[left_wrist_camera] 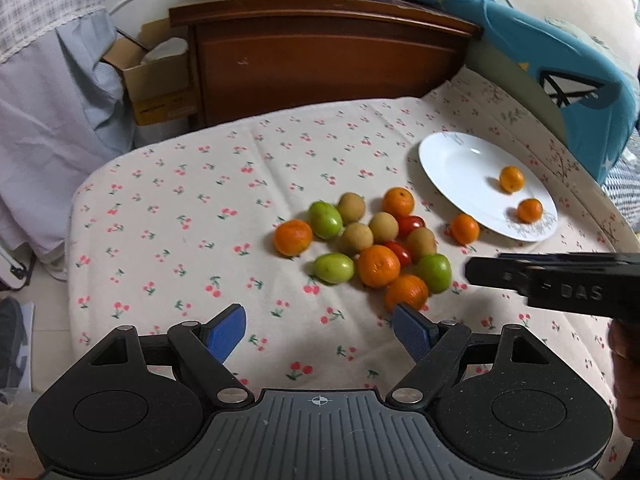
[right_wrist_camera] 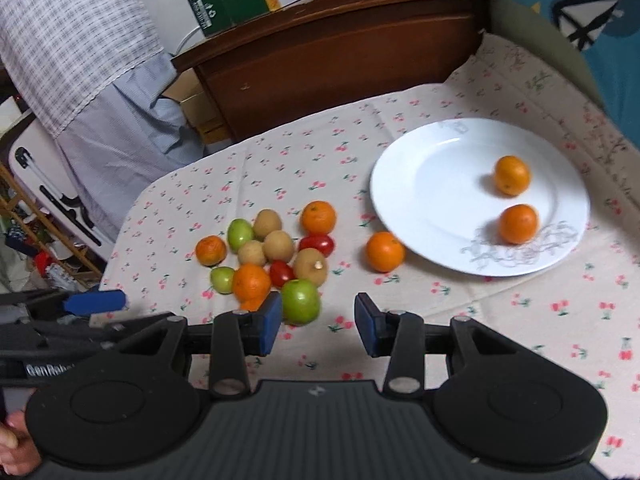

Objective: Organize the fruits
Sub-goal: 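Move both open tools back toward the fruit pile, then grasp an orange with the left tool while the right tool grasps a green fruit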

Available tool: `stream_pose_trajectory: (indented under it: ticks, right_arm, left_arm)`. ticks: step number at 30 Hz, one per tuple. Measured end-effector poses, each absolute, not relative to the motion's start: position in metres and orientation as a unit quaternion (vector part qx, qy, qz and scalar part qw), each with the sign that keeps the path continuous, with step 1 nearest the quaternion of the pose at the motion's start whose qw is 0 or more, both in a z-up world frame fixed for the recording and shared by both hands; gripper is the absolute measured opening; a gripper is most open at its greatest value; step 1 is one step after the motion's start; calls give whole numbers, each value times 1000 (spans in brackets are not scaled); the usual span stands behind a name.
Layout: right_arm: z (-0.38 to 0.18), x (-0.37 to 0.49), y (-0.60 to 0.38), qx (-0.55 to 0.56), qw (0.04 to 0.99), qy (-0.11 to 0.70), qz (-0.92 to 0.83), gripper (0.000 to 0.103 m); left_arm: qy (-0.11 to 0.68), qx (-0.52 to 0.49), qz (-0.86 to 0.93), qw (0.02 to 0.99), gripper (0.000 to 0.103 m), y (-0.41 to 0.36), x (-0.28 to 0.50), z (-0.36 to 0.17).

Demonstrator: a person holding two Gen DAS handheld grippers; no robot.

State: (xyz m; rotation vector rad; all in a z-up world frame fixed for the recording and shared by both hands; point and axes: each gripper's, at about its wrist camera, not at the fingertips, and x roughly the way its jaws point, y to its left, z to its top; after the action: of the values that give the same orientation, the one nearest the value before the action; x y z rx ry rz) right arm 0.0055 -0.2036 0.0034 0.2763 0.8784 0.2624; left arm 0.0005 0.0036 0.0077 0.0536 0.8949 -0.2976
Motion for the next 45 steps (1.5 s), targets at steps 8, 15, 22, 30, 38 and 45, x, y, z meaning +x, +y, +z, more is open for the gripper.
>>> stream_pose_trajectory:
  ticks: [8,15,22,30,38,45]
  right_arm:
    - [-8,17,-191,125,887,423,138,41]
    - [-18,25,-191,130,883,429,138,34]
    - [-19,26,-197,149,878,435,136,27]
    - [-8,22,-207,155,883,424,128,27]
    - [-16,22,-208,149,875,446,120,27]
    - [-19,22,-207,152,872,448,124,30]
  left_arm:
    - [432,38,-169,885,79,-8,-1,-3]
    - [432,28,-183,882,70,-14,2,-9]
    - [434,18,-206,877,52,-22,5,-15]
    - [433,18,-223,873,42,-39,11,-19]
    - [436,24,-218,873,34,-48,16,-28]
    - [430,30,-218,876,28,-52,17,-30]
